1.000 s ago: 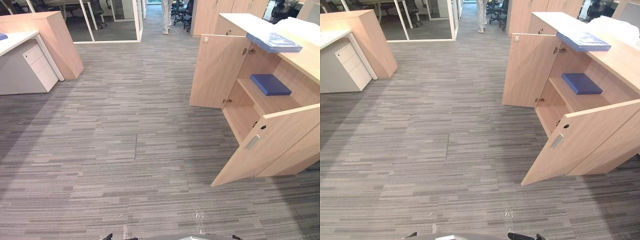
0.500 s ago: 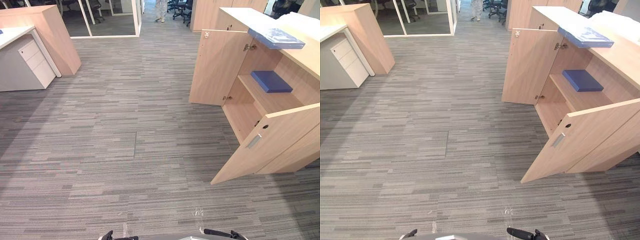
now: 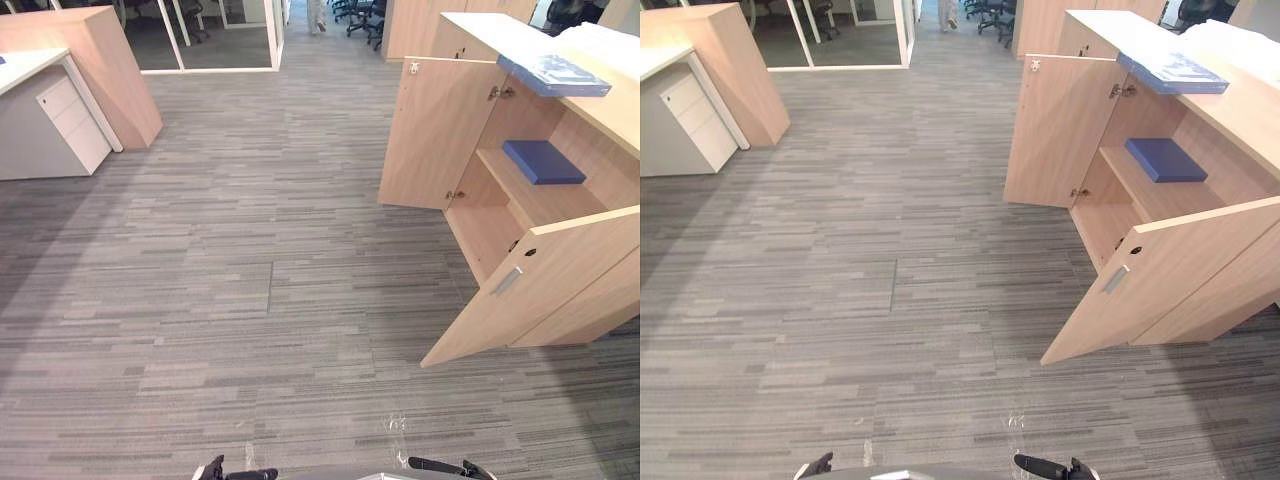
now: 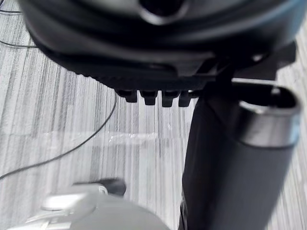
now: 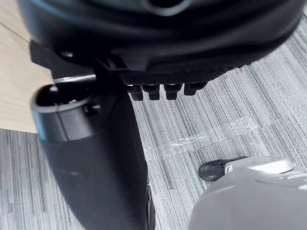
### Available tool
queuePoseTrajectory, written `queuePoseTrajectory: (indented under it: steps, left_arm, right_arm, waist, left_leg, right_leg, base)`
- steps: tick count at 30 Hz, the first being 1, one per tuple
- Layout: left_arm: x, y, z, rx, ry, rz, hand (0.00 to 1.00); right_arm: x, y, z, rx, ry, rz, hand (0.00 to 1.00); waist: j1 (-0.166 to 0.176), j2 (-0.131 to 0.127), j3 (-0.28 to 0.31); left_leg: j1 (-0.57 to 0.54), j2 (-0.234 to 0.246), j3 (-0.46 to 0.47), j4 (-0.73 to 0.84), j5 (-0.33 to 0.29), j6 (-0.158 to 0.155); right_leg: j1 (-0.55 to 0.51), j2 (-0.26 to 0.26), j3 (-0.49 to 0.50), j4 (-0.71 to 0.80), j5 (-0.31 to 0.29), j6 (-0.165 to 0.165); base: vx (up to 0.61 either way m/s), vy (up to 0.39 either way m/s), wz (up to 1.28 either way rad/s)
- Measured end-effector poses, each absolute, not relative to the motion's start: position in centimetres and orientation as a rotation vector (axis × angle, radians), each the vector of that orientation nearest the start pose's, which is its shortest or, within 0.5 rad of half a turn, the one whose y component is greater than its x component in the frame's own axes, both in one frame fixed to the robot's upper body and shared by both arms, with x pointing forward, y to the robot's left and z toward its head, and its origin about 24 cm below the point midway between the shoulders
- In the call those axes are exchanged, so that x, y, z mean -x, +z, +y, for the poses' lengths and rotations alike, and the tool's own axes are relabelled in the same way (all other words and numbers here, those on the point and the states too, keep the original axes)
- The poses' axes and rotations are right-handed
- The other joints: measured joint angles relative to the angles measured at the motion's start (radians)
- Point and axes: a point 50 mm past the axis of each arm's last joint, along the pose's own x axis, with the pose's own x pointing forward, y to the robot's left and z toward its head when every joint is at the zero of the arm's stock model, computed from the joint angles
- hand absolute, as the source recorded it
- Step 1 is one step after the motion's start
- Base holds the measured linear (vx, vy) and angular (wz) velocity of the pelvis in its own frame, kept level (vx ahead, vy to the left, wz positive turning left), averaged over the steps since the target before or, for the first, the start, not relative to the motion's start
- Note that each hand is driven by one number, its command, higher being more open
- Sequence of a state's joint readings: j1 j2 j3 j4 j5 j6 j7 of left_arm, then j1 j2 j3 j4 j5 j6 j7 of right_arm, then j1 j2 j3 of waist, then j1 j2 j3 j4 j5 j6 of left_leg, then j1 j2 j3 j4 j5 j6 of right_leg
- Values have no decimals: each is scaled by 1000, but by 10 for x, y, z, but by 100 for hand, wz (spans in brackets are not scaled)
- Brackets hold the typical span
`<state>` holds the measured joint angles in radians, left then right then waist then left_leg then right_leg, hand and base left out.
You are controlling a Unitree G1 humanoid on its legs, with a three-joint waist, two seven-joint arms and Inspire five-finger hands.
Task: Walk over to the cabinet, pick up the folder, carry it to the office cabinet, place the folder inside the office cabinet, then close the office cabinet door
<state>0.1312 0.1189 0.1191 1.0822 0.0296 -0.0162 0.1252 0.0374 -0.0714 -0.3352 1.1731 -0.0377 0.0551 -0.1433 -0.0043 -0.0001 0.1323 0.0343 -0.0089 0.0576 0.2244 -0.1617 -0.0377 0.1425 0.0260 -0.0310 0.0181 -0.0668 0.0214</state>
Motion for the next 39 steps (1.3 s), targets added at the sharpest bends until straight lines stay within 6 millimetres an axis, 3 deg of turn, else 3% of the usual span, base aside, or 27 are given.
queuePoseTrajectory:
  steps: [2, 3, 5, 7, 11, 13, 14, 15, 16, 17, 18, 19, 20, 22, 23, 24, 25, 26, 27, 29, 30, 32, 33, 35, 36, 37, 39]
  left_arm:
    - [-71, -162, 218, -101, 329, 1150, 100]
    - [-77, -160, 217, -44, 379, 1114, 100]
    - [-81, -158, 215, 35, 442, 1081, 100]
    - [-82, -157, 216, 67, 490, 1064, 100]
    - [-94, -153, 219, 45, 523, 1026, 100]
    - [-97, -152, 218, 53, 536, 1016, 100]
    - [-98, -152, 218, 51, 537, 1012, 100]
    - [-99, -151, 219, 47, 543, 1003, 100]
    - [-101, -150, 222, 45, 546, 997, 100]
    - [-102, -150, 224, 37, 536, 993, 100]
    - [-106, -149, 225, 30, 527, 989, 100]
    - [-108, -149, 226, 22, 519, 990, 100]
    - [-107, -150, 228, 7, 503, 1016, 100]
    - [-96, -154, 230, 1, 496, 1058, 100]
    - [-93, -155, 230, -3, 484, 1068, 100]
    - [-90, -156, 230, -9, 465, 1076, 100]
    - [-87, -157, 229, -25, 447, 1090, 100]
    - [-85, -158, 228, -38, 425, 1102, 100]
    - [-83, -160, 222, -62, 377, 1126, 100]
    - [-84, -162, 217, -69, 337, 1130, 100]
    - [-85, -161, 218, -69, 335, 1127, 100]
    - [-87, -160, 221, -67, 343, 1125, 100]
    - [-88, -160, 222, -63, 354, 1120, 100]
    - [-89, -159, 224, -62, 366, 1119, 100]
    - [-88, -160, 223, -59, 368, 1121, 100]
    - [-86, -161, 220, -42, 376, 1126, 100]
    - [-82, -162, 219, -15, 397, 1141, 100]
  right_arm:
    - [-75, -167, -217, -23, -456, 1244, 100]
    - [-78, -166, -220, -23, -470, 1228, 100]
    - [-76, -165, -224, -9, -487, 1224, 100]
    - [-74, -165, -225, -3, -499, 1232, 100]
    - [-71, -166, -225, 2, -508, 1247, 100]
    - [-70, -166, -226, 8, -513, 1253, 100]
    - [-70, -165, -227, 11, -516, 1252, 100]
    - [-70, -165, -229, 17, -519, 1255, 100]
    - [-69, -166, -227, 12, -517, 1262, 100]
    - [-68, -168, -222, -14, -516, 1286, 100]
    - [-71, -169, -220, -28, -503, 1287, 100]
    - [-71, -169, -219, -28, -499, 1286, 100]
    - [-73, -169, -217, -39, -497, 1284, 100]
    - [-69, -170, -214, -67, -502, 1297, 100]
    - [-69, -170, -216, -68, -510, 1284, 100]
    - [-74, -168, -219, -76, -515, 1254, 100]
    - [-85, -164, -222, -67, -508, 1203, 100]
    - [-93, -162, -224, -47, -494, 1176, 100]
    - [-102, -158, -227, 0, -459, 1148, 100]
    - [-117, -154, -226, -5, -449, 1089, 100]
    - [-120, -153, -224, -8, -446, 1077, 100]
    - [-121, -154, -217, -48, -448, 1070, 100]
    - [-120, -155, -211, -67, -445, 1074, 100]
    - [-118, -155, -210, -74, -450, 1074, 100]
    - [-117, -156, -211, -78, -456, 1077, 100]
    - [-111, -157, -214, -87, -477, 1087, 100]
    - [-108, -158, -213, -99, -504, 1099, 100]
  waist:
    - [4, 10, 16]
    - [4, 23, 29]
    - [8, 35, 47]
    - [12, 35, 51]
    - [25, 22, 59]
    - [24, 24, 60]
    - [25, 28, 61]
    - [26, 35, 68]
    - [28, 27, 70]
    - [38, -4, 66]
    - [32, -13, 51]
    - [30, -15, 44]
    - [23, -32, 35]
    - [23, -56, 12]
    - [16, -58, 9]
    - [12, -57, 11]
    - [-3, -52, 14]
    - [-15, -43, 20]
    - [-28, -20, 25]
    - [-27, 6, 41]
    - [-27, 1, 50]
    - [-27, -14, 70]
    - [-27, -22, 74]
    - [-28, -35, 84]
    - [-29, -32, 86]
    - [-29, -17, 80]
    - [-28, -12, 73]
  left_leg:
    - [-78, 27, 22, 176, -56, -28]
    - [-172, 62, 41, 379, -68, -28]
    - [-268, 98, 51, 590, -21, -9]
    - [-325, 122, 59, 662, -67, -5]
    - [-379, 120, 23, 349, -61, -20]
    - [-416, 136, -40, 49, 56, -56]
    - [-419, 150, -49, -17, 84, -68]
    - [-430, 175, -38, -52, 138, -104]
    - [-434, 157, -18, -10, 202, -108]
    - [-448, 111, -2, 74, 219, -99]
    - [-462, 77, -3, 138, 196, -55]
    - [-455, 60, 9, 158, 177, -21]
    - [-417, 26, 37, 180, 142, 29]
    - [-299, -47, 100, 146, 81, 81]
    - [-241, -80, 120, 106, 65, 100]
    - [-164, -117, 148, 51, 46, 114]
    - [-109, -138, 156, 14, 44, 124]
    - [-67, -144, 156, -13, 43, 126]
    - [4, -144, 154, -67, 44, 126]
    - [95, -130, 154, -145, 44, 126]
    - [116, -129, 154, -159, 44, 126]
    - [183, -129, 154, -204, 33, 108]
    - [217, -126, 156, -232, 21, 91]
    - [276, -115, 156, -260, -19, 82]
    - [289, -104, 153, -259, -34, 73]
    - [312, -72, 149, -252, -62, 40]
    - [321, -25, 150, -216, -76, 15]
  right_leg:
    - [0, 15, 1, 4, -13, -42]
    - [1, 31, -4, 17, -33, -64]
    - [13, 42, 2, 42, -50, -76]
    - [25, 30, 15, 58, -68, -81]
    - [32, -61, 51, 53, -101, -30]
    - [39, -122, 61, 46, -147, 20]
    - [48, -135, 64, 46, -163, 36]
    - [78, -163, 66, 44, -198, 67]
    - [101, -191, 66, 39, -218, 65]
    - [121, -244, 78, 42, -220, 40]
    - [105, -275, 86, 87, -177, 30]
    - [94, -292, 90, 129, -152, 37]
    - [77, -340, 99, 225, -111, 67]
    - [-11, -414, 140, 482, 8, 52]
    - [-79, -445, 152, 621, 111, 4]
    - [-205, -493, 144, 870, 182, -117]
    - [-285, -512, 106, 1025, 159, -146]
    - [-319, -513, 65, 1085, 128, -154]
    - [-362, -486, -22, 1130, 40, -131]
    - [-414, -376, -145, 1042, -102, -21]
    - [-421, -347, -177, 988, -126, -1]
    - [-436, -257, -260, 759, -148, 8]
    - [-446, -219, -300, 632, -141, -1]
    - [-455, -178, -369, 457, -81, -59]
    - [-446, -170, -384, 443, -42, -79]
    - [-421, -147, -419, 437, -25, -127]
    - [-386, -97, -431, 414, -49, -157]
  base:
    - [-95, -10, -3]
    - [-73, -3, -2]
    - [-18, 28, -12]
    - [67, 60, -17]
    - [194, 165, -21]
    - [352, 344, -6]
    - [326, 378, -11]
    - [266, 330, -8]
    - [370, 443, -24]
    - [419, 431, -29]
    - [444, 440, -32]
    - [484, 443, -18]
    - [509, 443, -32]
    - [572, 445, -47]
    - [587, 475, -46]
    - [450, 387, -43]
    - [435, 375, -37]
    - [415, 281, -27]
    - [413, 249, -25]
    - [392, 165, -21]
    - [367, 71, -7]
    - [382, 24, -2]
    - [403, -1, 1]
    - [368, -40, 3]
    - [374, -86, 6]
    - [443, -126, 5]
    - [489, -179, -8]
